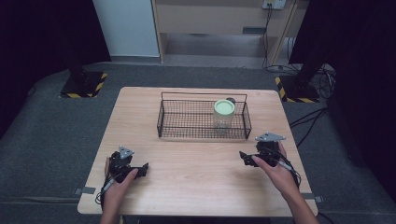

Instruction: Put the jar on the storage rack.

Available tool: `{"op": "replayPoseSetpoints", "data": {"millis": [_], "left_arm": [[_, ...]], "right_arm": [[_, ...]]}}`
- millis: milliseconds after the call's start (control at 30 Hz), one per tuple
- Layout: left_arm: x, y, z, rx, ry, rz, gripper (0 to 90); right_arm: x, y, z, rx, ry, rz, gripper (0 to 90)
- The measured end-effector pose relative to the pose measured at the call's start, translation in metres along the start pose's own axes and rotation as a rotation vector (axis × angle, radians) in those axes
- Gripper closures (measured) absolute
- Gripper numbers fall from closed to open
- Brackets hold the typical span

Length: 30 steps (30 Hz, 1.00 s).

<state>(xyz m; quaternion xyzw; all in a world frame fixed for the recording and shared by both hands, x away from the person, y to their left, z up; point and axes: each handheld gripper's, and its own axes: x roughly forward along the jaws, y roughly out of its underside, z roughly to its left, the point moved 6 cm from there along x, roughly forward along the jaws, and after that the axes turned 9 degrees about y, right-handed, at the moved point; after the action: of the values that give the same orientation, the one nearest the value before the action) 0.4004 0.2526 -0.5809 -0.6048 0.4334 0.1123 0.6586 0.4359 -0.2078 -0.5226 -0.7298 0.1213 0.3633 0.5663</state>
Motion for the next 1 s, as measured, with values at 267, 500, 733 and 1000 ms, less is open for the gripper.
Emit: {"op": "replayPoseSetpoints", "data": {"millis": [267,500,733,1000], "left_arm": [[0.000,0.000,0.000,0.000,0.000,0.000,0.0],[0.000,0.000,0.000,0.000,0.000,0.000,0.0],[0.000,0.000,0.000,0.000,0.000,0.000,0.0],[0.000,0.000,0.000,0.000,0.000,0.000,0.0]], "right_arm": [[0.008,0.023,0.009,0.019,-0.015,0.036,3.0],[0.019,0.045,0.014,0.034,-0.010,0.066,3.0],[0.025,0.054,0.020,0.034,0.002,0.053,0.7],[0.026,0.055,0.022,-0.003,0.015,0.044,0.5]]}}
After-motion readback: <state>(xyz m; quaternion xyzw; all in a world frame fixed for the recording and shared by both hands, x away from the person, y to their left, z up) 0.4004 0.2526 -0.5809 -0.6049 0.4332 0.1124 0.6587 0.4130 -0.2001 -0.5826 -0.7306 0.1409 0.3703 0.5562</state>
